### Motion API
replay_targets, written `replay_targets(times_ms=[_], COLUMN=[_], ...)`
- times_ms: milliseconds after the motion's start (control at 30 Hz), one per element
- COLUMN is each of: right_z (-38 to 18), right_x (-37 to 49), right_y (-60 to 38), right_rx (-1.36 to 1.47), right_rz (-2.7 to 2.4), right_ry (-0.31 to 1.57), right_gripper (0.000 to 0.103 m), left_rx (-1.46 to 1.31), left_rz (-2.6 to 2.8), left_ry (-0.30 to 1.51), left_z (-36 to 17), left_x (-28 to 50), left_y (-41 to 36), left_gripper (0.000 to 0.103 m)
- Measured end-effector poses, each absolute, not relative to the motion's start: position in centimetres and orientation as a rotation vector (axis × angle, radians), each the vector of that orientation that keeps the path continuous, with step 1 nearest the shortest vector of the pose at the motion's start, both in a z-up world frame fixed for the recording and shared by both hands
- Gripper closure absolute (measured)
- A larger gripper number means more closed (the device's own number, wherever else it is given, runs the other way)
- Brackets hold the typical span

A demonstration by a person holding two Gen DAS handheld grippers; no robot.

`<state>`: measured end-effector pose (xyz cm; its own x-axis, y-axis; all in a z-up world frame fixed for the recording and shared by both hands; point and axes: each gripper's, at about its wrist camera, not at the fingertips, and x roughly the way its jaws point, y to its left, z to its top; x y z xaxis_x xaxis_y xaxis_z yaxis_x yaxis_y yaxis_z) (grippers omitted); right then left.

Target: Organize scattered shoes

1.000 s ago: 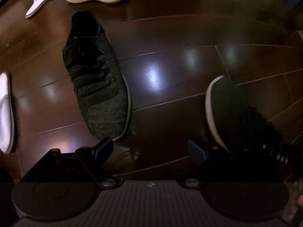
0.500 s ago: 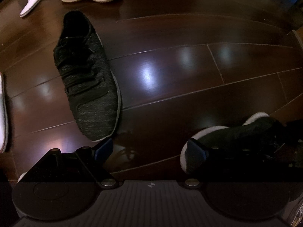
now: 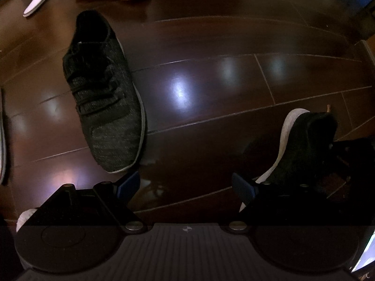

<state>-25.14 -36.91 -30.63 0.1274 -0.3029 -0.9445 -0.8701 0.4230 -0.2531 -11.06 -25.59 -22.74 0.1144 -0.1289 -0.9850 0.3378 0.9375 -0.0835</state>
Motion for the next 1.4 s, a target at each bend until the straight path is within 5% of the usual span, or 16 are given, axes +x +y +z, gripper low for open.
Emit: replay_targets(times_ms=[133,300,767,1400], right_z=[-30.0,-28.9,-29.5,-32.4], right_x=[-24.0,-24.7,-31.2,-26.5], right_y=[-37.9,-39.0,-42.7,-44.3], right_rx=[-0.935,-0.668,0.634,0.707], right_rz=[0.381,0.214,-0.45,-0.567], right_ry=[1.426,1.388,1.026,1.125], right_gripper=[0.029,0.005,0.0,0.008], left_rx=[0.177,0.174,0.193,0.201], left_rz=[-0.345,-0.339,-0.33,-0.293], left_ry=[1.419,1.418,1.434,1.449], left_z=[-22.7,-22.6,-23.1,-23.8], left_x=[-11.1,-11.0,-11.2,-10.8], left_y=[-25.6,-25.4,-25.0,-24.4], left_gripper=[0.014,0.014,0.014,0.014])
